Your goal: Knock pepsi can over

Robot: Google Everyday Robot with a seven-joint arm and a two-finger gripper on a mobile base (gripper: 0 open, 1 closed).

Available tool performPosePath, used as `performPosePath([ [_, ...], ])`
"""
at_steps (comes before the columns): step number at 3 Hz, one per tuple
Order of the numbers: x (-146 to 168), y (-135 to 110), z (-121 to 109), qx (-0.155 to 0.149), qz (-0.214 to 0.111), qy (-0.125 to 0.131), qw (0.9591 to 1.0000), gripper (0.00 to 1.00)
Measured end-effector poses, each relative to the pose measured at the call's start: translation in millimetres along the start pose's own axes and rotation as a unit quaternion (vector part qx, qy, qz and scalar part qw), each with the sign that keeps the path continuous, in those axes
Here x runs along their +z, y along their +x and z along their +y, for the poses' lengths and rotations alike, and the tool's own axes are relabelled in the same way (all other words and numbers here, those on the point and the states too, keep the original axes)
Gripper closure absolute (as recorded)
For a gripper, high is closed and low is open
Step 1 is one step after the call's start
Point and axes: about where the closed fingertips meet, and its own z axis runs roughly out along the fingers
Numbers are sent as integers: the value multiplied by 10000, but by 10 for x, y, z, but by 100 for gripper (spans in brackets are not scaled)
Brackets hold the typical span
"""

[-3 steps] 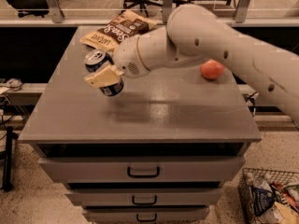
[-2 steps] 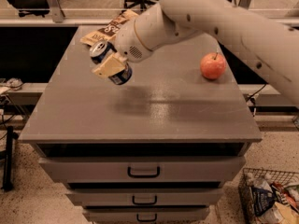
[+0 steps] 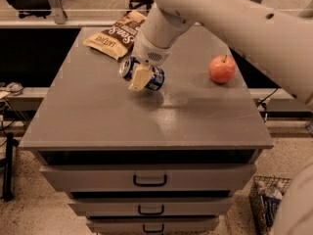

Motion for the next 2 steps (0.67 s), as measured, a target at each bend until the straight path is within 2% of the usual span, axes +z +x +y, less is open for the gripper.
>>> performPosePath([
  [1, 131, 216, 68, -192, 558, -251, 9979, 88],
  [2, 183, 251, 113, -272, 697, -413, 9963, 64],
])
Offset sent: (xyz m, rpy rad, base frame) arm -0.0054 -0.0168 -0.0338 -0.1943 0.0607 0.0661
